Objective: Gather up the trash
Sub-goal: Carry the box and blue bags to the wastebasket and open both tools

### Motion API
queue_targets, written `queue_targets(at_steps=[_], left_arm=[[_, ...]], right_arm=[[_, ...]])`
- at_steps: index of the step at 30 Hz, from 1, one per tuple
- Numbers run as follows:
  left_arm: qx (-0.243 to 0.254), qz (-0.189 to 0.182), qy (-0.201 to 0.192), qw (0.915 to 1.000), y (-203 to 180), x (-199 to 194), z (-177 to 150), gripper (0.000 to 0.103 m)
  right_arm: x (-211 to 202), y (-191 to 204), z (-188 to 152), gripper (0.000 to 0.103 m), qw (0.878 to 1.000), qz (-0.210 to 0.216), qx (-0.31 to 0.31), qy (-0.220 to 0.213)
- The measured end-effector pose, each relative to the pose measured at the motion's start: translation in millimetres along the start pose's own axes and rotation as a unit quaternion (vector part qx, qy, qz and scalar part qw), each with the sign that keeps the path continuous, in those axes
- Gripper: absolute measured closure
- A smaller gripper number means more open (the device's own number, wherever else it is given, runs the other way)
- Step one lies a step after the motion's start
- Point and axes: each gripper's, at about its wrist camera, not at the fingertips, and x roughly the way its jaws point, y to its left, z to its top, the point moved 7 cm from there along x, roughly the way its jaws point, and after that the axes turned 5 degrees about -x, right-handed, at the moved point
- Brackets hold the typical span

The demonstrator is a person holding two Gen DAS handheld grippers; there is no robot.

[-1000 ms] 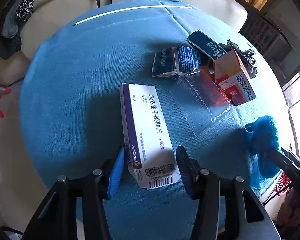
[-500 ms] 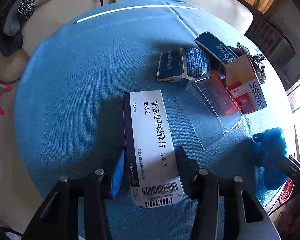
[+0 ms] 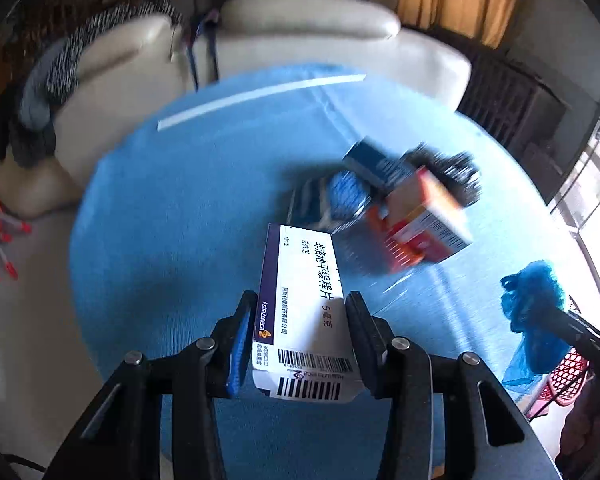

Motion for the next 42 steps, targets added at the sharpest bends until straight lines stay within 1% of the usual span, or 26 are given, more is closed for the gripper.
queue_targets(at_steps=[3,6,11,14,16,18,22,26,28,31,34,35,37,39,42], left_arm=[[0.027,-0.021,-0.027,0.9990,-26.0,-20.8,9.9,0.057],[0.060,-0.043,-0.039,0.9965,-57.4,-40.6,11.1,0.057],[0.122,-0.083,-0.035,0.9885,-123.5,-40.3,3.4,0.057],[0.161,-0.107,-0.027,0.9806,-165.7,-41.7,-5.5,0.057],[0.192,-0.126,-0.026,0.9730,-198.6,-42.5,-13.1,0.057],[0.222,-0.149,-0.022,0.9633,-232.9,-45.0,-21.4,0.057],[0.277,-0.196,-0.008,0.9406,-298.1,-45.5,-44.0,0.057],[0.314,-0.233,0.008,0.9203,-347.3,-41.5,-65.6,0.056],[0.322,-0.242,0.020,0.9152,-364.0,-36.0,-72.5,0.056],[0.326,-0.259,0.041,0.9083,-383.1,-27.8,-81.5,0.053],[0.331,-0.261,0.053,0.9050,-395.0,-21.6,-89.3,0.050],[0.333,-0.261,0.056,0.9044,-396.5,-18.6,-89.5,0.047],[0.335,-0.257,0.054,0.9049,-395.1,-15.8,-89.9,0.043],[0.334,-0.252,0.053,0.9067,-387.8,-14.9,-88.3,0.043],[0.326,-0.247,0.054,0.9110,-371.2,-13.0,-81.8,0.043]], right_arm=[[-21.0,-6.0,3.3,0.045,1.000,-0.008,0.002,-0.023],[-45.2,-15.0,6.8,0.046,0.999,-0.019,0.007,-0.046],[-91.4,-38.5,6.6,0.045,0.995,-0.049,0.021,-0.080],[-128.5,-61.9,-0.1,0.045,0.991,-0.080,0.038,-0.104],[-152.1,-76.6,-6.1,0.045,0.987,-0.102,0.050,-0.117],[-173.6,-91.6,-12.2,0.044,0.982,-0.123,0.062,-0.128],[-222.7,-130.6,-29.3,0.044,0.968,-0.166,0.105,-0.153],[-256.7,-159.5,-44.3,0.043,0.956,-0.193,0.143,-0.169],[-272.3,-173.4,-53.7,0.043,0.949,-0.205,0.161,-0.176],[-283.3,-186.8,-60.5,0.042,0.943,-0.215,0.179,-0.181],[-289.1,-198.1,-67.7,0.039,0.938,-0.216,0.204,-0.180],[-289.3,-200.6,-67.5,0.037,0.936,-0.215,0.211,-0.180],[-290.8,-207.7,-71.3,0.035,0.932,-0.210,0.234,-0.181],[-290.7,-212.9,-70.3,0.033,0.930,-0.206,0.244,-0.183],[-289.2,-213.0,-67.7,0.033,0.929,-0.209,0.241,-0.185]])
